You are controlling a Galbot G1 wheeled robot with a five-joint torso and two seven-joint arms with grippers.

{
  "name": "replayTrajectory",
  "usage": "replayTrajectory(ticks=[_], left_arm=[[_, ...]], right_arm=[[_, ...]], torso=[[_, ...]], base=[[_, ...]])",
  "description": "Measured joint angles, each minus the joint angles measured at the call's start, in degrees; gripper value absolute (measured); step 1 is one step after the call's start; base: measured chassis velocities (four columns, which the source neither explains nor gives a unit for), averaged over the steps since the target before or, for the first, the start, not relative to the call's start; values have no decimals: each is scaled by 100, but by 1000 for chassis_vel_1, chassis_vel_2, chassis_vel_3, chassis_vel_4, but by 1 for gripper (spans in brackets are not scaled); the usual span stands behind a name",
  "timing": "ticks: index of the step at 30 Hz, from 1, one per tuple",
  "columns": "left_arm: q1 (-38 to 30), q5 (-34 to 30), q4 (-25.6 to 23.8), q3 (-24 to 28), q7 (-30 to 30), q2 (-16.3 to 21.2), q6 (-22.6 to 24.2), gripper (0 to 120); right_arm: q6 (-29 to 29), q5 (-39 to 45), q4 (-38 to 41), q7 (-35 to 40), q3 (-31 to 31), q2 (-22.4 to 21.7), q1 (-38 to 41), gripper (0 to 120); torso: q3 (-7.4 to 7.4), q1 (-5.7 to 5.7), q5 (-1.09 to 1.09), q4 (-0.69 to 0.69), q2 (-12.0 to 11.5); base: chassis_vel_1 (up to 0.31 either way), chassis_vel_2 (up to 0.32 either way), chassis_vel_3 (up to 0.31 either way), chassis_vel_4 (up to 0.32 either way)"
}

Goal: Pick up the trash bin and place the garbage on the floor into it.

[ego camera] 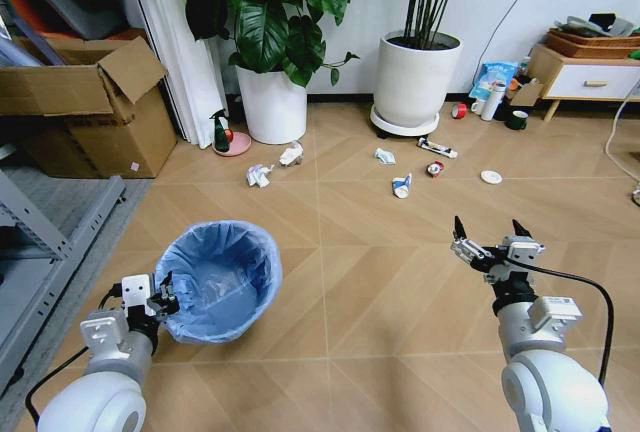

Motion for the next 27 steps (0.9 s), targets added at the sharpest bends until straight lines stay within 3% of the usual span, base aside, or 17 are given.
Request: replayTrajectory(ticks=[27], left_arm=[[40,55,-27,-2,5,-63,-21,0]], right_arm=[[41,-34,-37,-39,-23,36,4,100]], torso=[[0,0,0,0,0]], base=[[-75,232,76,-241]])
